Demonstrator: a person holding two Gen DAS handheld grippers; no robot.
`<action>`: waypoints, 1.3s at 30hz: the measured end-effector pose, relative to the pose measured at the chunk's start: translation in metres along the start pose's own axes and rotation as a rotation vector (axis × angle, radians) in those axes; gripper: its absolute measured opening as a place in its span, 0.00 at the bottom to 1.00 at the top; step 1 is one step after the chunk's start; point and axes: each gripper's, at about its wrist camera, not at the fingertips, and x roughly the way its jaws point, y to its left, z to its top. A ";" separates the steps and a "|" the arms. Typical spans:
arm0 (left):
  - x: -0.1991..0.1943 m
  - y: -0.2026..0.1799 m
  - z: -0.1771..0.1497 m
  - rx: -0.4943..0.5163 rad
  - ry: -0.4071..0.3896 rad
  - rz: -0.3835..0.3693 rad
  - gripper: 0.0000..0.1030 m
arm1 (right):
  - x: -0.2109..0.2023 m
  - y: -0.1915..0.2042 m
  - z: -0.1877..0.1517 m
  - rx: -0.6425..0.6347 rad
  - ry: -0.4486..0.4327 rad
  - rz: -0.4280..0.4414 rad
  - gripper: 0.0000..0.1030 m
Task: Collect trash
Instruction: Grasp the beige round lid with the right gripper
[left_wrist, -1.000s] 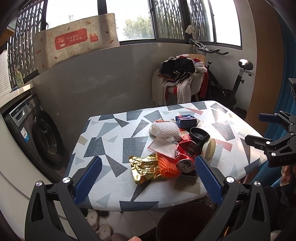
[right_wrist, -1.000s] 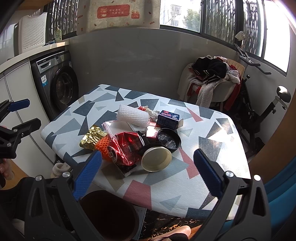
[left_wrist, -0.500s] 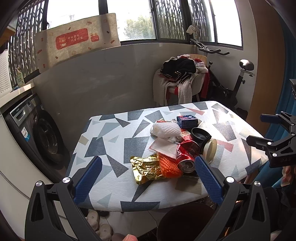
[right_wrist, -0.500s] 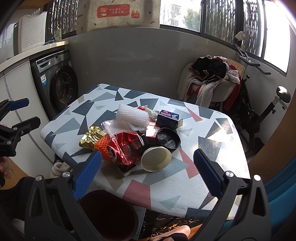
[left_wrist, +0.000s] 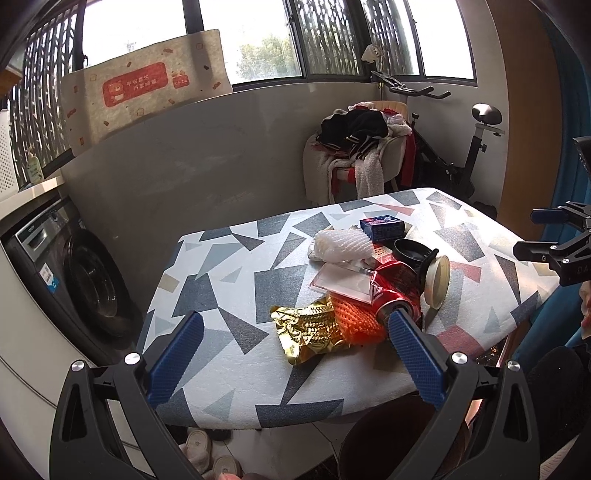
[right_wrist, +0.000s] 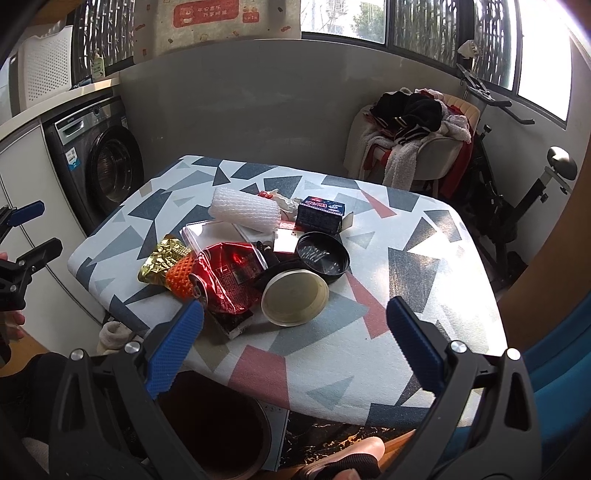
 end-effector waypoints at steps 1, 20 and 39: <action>0.004 0.002 -0.003 0.000 0.012 0.002 0.96 | 0.003 -0.003 -0.002 0.009 0.003 0.008 0.95; 0.047 0.030 -0.023 -0.199 0.107 -0.035 0.95 | 0.124 -0.014 -0.003 -0.050 0.039 0.088 0.95; 0.073 0.044 -0.035 -0.310 0.175 -0.070 0.88 | 0.201 -0.041 -0.027 0.231 0.188 0.263 0.85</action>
